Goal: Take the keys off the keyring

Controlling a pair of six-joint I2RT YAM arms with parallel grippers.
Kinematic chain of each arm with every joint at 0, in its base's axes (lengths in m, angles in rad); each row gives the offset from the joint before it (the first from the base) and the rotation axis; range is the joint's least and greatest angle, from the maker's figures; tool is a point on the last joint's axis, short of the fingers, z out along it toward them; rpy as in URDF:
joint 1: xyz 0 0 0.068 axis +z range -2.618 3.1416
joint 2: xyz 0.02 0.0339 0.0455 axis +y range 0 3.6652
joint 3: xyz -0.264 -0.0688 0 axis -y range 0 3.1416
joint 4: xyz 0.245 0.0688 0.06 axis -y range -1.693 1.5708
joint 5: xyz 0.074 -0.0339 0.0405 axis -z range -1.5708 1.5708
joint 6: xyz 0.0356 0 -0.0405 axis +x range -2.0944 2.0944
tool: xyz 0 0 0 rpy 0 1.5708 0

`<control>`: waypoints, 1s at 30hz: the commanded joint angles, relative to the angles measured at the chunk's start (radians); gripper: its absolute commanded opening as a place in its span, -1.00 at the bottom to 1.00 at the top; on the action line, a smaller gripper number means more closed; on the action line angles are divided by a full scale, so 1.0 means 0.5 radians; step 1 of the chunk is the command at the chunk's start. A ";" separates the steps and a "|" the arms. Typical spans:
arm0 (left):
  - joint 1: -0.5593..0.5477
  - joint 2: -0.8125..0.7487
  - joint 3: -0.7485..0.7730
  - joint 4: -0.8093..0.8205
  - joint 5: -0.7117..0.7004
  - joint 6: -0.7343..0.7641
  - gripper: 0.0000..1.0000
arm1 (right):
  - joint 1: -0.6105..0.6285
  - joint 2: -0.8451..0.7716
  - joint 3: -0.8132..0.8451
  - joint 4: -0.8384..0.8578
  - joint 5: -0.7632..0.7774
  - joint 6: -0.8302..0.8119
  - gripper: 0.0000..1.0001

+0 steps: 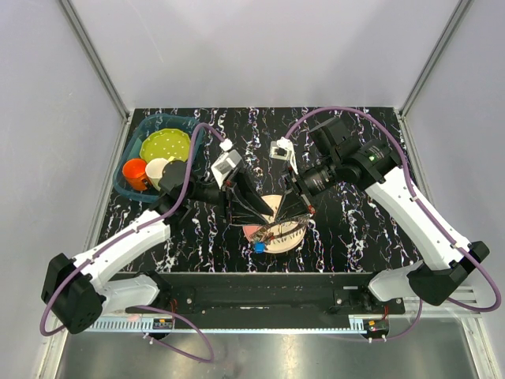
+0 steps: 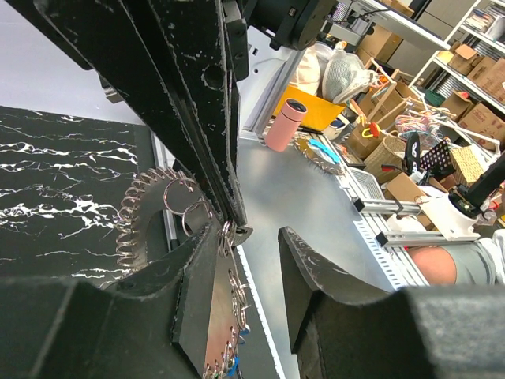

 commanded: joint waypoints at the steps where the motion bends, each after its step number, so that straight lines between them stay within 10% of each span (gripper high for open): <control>1: -0.021 0.011 0.099 0.018 0.047 0.047 -0.21 | 0.014 -0.066 0.035 0.093 -0.111 -0.020 -1.00; 11: -0.039 0.042 0.145 -0.132 0.087 0.166 -0.35 | 0.014 -0.082 -0.008 0.200 -0.172 -0.023 -1.00; 17: -0.042 0.023 0.191 -0.299 0.078 0.295 -1.00 | 0.014 -0.079 -0.042 0.216 -0.193 -0.045 -1.00; 23: -0.045 -0.059 0.069 -0.194 -0.057 0.259 -1.00 | 0.017 -0.082 -0.097 0.384 -0.157 0.096 -0.99; 30: -0.042 -0.051 -0.143 0.419 -0.226 -0.185 -1.00 | 0.017 -0.238 -0.302 0.779 0.061 0.360 -0.30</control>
